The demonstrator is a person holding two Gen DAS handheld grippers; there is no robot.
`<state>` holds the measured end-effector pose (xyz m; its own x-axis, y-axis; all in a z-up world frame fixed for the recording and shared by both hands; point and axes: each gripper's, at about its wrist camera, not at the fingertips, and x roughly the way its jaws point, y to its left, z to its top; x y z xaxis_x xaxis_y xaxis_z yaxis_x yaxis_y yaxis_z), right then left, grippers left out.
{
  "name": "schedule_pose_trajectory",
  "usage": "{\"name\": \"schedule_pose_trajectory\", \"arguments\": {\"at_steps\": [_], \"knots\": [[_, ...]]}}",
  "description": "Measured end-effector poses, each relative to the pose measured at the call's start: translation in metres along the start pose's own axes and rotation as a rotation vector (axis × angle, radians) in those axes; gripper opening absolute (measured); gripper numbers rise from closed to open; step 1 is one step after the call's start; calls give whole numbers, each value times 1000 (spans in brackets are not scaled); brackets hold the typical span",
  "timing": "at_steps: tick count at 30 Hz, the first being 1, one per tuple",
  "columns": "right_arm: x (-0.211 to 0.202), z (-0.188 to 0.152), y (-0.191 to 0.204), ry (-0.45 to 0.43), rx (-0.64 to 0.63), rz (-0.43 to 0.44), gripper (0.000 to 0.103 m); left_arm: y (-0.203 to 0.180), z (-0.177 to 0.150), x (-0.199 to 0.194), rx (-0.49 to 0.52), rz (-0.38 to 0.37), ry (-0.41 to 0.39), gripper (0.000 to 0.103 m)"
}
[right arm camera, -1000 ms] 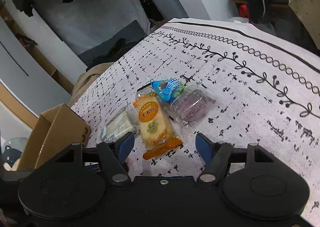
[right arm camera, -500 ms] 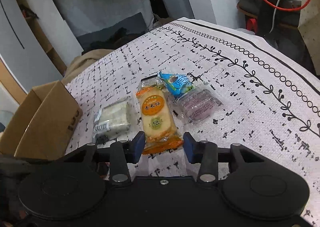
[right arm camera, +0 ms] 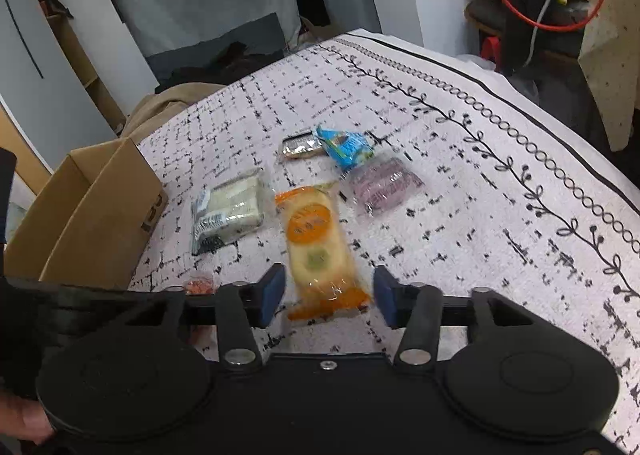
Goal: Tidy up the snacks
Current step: 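Grasp the orange sausage packet with the left gripper while the right reaches the yellow cake, then grasp the yellow cake packet with the right gripper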
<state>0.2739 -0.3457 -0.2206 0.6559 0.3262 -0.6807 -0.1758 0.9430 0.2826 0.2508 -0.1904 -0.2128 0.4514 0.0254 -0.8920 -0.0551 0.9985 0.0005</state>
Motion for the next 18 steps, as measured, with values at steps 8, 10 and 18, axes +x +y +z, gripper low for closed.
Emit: {"name": "schedule_pose_trajectory", "arguments": {"at_steps": [8, 10, 18], "knots": [[18, 1, 7, 17, -58, -13, 56, 1, 0, 3, -3, 3, -5, 30], [22, 1, 8, 17, -69, -23, 56, 0, 0, 4, -2, 6, -10, 31], [27, -1, 11, 16, -112, -34, 39, 2, 2, 5, -25, -10, -15, 27]]}}
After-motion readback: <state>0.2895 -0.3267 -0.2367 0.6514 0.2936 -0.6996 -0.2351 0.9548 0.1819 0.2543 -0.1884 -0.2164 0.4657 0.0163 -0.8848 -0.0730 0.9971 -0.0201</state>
